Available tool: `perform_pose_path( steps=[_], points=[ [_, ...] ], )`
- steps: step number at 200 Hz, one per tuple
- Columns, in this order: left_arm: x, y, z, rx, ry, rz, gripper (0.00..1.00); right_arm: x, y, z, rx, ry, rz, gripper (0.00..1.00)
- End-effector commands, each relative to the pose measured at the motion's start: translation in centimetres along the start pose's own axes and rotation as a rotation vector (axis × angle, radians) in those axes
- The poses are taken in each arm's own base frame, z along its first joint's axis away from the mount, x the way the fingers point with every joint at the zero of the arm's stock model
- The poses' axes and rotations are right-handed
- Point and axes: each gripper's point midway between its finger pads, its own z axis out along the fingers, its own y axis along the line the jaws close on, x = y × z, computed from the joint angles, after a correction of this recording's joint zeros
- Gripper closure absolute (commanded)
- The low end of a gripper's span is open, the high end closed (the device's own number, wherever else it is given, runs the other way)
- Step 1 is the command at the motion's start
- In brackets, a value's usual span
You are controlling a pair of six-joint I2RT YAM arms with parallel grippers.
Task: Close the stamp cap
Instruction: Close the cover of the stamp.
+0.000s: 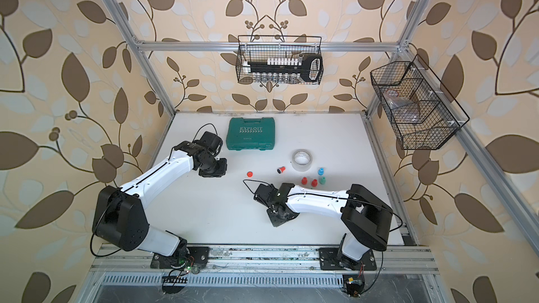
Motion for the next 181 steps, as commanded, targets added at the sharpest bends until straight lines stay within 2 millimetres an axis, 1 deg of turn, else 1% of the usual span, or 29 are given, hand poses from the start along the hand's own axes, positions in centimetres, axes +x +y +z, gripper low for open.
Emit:
perform_pose_path(
  steps=[1, 21, 47, 72, 107, 131, 157, 181],
  points=[
    [0.1, 0.7, -0.6, -0.023, -0.009, 0.009, 0.87, 0.7, -0.6, 0.4, 0.051, 0.040, -0.017, 1.00],
    [0.1, 0.7, -0.6, -0.023, -0.007, 0.010, 0.87, 1.0, -1.0, 0.3, 0.083, 0.068, -0.035, 1.00],
    [0.1, 0.7, -0.6, -0.024, -0.009, 0.009, 0.87, 1.9, -1.2, 0.7, 0.104, 0.141, -0.076, 1.00],
    [0.1, 0.6, -0.7, -0.022, -0.010, 0.010, 0.87, 2.7, -1.4, 1.6, 0.124, 0.196, -0.108, 1.00],
    [0.1, 0.6, -0.7, -0.022, -0.009, 0.010, 0.87, 2.7, -1.1, 2.3, 0.112, 0.241, -0.145, 1.00],
    [0.2, 0.7, -0.7, -0.025, -0.009, 0.009, 0.87, 3.5, -1.3, 3.8, 0.124, 0.303, -0.168, 1.00],
    [0.3, 0.8, -0.6, -0.027, -0.004, 0.008, 0.88, 5.0, -1.4, 6.3, 0.125, 0.361, -0.174, 1.00],
    [0.3, 0.7, -0.5, -0.026, -0.001, 0.007, 0.87, 6.4, -1.8, 8.2, 0.147, 0.425, -0.182, 1.00]
  ],
)
